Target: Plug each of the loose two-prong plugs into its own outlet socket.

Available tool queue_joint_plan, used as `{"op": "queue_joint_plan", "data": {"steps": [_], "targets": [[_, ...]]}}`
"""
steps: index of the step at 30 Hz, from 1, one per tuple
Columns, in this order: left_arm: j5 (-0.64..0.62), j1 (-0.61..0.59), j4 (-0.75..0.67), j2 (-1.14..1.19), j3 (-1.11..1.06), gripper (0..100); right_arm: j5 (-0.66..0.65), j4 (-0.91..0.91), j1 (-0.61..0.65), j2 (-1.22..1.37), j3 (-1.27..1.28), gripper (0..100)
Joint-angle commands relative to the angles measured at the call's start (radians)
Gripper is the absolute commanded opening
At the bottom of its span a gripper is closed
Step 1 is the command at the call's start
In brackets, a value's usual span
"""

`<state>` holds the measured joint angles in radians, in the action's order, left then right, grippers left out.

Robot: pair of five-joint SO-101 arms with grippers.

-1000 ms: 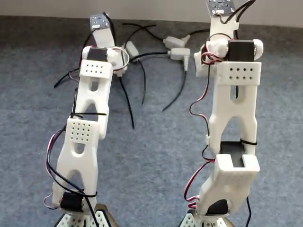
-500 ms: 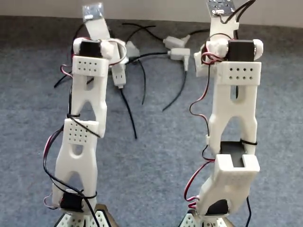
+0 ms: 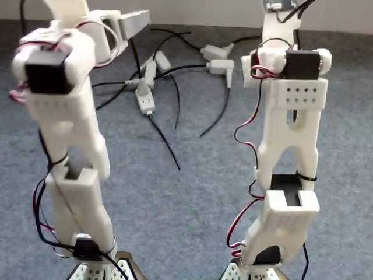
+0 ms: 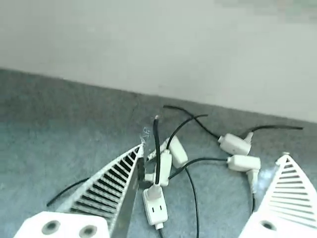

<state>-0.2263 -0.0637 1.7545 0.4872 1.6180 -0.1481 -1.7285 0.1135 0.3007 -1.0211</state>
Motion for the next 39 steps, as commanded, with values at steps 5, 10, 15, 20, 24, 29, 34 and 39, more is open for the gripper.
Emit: {"op": "queue_joint_plan", "data": {"steps": [5,10,15,20,24,29,34,39], "targets": [[0.009,-0.004,0.009,-0.509,-0.104,36,0.014,-0.035,-0.008,-0.053,-0.372,1.0],[0.006,-0.002,0.006,-0.849,-0.308,35,0.014,-0.036,-0.008,-0.053,-0.682,1.0],[0.006,-0.002,0.006,-1.113,-0.492,36,0.012,-0.036,-0.008,-0.183,-0.723,1.0],[0.006,-0.002,0.006,-1.339,-0.647,35,0.012,-0.035,-0.008,-0.443,-0.644,1.2],[0.005,-0.002,0.006,-1.494,-0.753,35,0.012,-0.035,-0.008,-0.656,-0.503,1.2],[0.003,-0.002,0.006,-1.641,-0.877,35,0.012,-0.035,-0.008,-0.917,-0.24,1.2],[-0.049,-0.002,0.006,-1.797,-1.006,35,0.012,-0.033,-0.008,-1.187,0.035,1.2],[-0.051,-0.002,0.006,-1.919,-1.213,35,0.012,-0.031,-0.008,-1.392,0.361,1.2]]}}
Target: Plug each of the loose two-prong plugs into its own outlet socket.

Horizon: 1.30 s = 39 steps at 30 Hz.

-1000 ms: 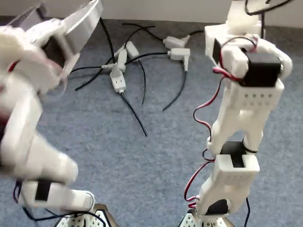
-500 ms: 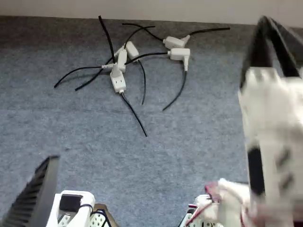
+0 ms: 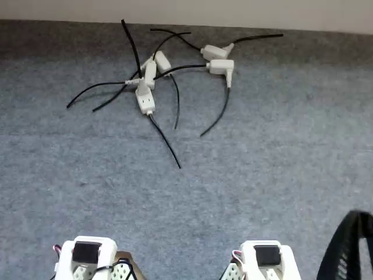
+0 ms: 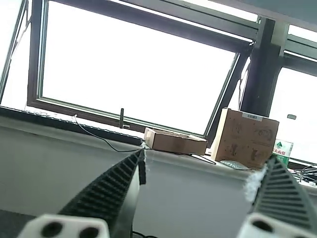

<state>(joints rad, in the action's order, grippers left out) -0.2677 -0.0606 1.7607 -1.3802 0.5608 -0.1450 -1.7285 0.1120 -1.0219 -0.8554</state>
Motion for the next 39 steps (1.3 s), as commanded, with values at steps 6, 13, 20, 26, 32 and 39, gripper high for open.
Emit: {"op": "queue_joint_plan", "data": {"steps": [6,13,20,26,32,39], "targets": [[-0.009,-0.005,0.0,-0.153,-0.438,35,0.011,0.001,-0.005,-0.251,0.616,1.2],[-0.011,-0.004,-0.044,-0.245,-0.891,35,0.011,0.263,-0.005,-0.414,1.237,1.2],[-0.003,-0.005,-0.295,-0.325,-1.336,36,0.002,0.51,-0.005,-0.555,1.722,1.3],[-0.002,-0.005,-0.468,-0.371,-1.676,36,-0.13,0.613,-0.005,-0.633,1.997,1.3],[0.153,-0.01,-0.493,-0.421,-1.91,35,-0.13,0.622,-0.012,-0.739,2.21,1.3],[0.241,-0.059,-0.385,-0.44,-1.971,35,-0.034,0.593,-0.051,-0.805,2.399,1.2]]}}
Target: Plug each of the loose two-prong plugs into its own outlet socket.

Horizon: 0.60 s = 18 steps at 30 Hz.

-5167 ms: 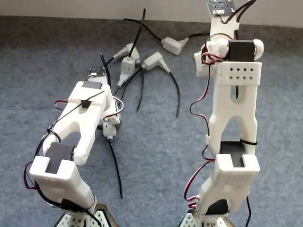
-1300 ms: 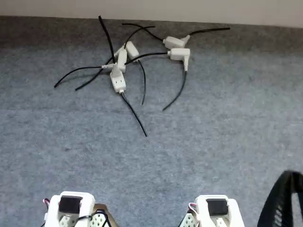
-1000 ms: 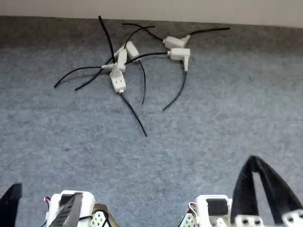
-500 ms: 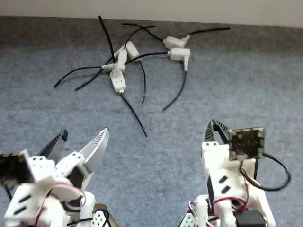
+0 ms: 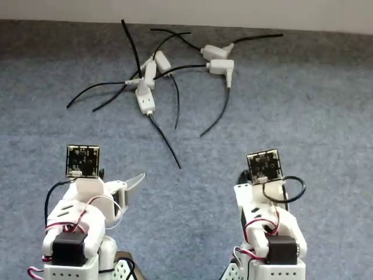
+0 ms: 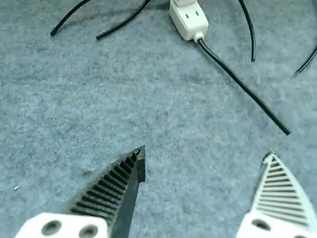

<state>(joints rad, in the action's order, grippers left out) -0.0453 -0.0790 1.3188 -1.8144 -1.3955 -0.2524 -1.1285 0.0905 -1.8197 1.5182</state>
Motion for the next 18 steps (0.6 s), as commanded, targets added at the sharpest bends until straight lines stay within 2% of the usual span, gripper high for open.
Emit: {"op": "queue_joint_plan", "data": {"steps": [1,4,11,18], "targets": [[0.018,-0.053,0.063,-0.005,-0.03,35,0.117,-0.004,-0.05,-0.01,0.038,1.2],[0.023,-0.097,0.066,-0.005,-0.101,35,0.184,-0.001,-0.107,-0.013,0.062,1.2],[0.025,-0.122,0.058,-0.005,-0.18,35,0.051,-0.022,-0.15,-0.013,0.259,1.2],[0.025,-0.002,0.046,-0.005,-0.252,35,0.048,-0.088,-0.148,-0.012,0.295,1.2]]}}
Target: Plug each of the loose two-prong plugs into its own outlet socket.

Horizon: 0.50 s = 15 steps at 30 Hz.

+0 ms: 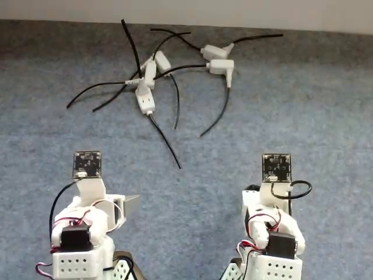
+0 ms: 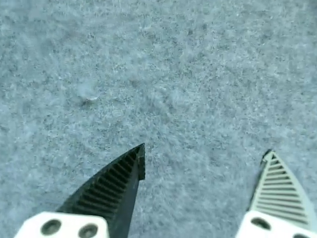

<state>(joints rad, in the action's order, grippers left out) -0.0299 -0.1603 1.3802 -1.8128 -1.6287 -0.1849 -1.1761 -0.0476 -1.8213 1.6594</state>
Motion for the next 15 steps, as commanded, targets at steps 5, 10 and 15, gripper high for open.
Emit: {"op": "queue_joint_plan", "data": {"steps": [5,10,15], "targets": [[0.009,0.12,-0.035,-0.007,-0.067,35,-0.026,-0.053,-0.01,-0.01,0.154,1.2],[0.009,0.12,-0.035,-0.007,-0.067,25,-0.026,-0.071,-0.01,-0.01,0.154,1.2],[0.009,0.122,-0.035,-0.007,-0.065,3,-0.025,-0.071,-0.012,-0.01,0.154,0.9]]}}
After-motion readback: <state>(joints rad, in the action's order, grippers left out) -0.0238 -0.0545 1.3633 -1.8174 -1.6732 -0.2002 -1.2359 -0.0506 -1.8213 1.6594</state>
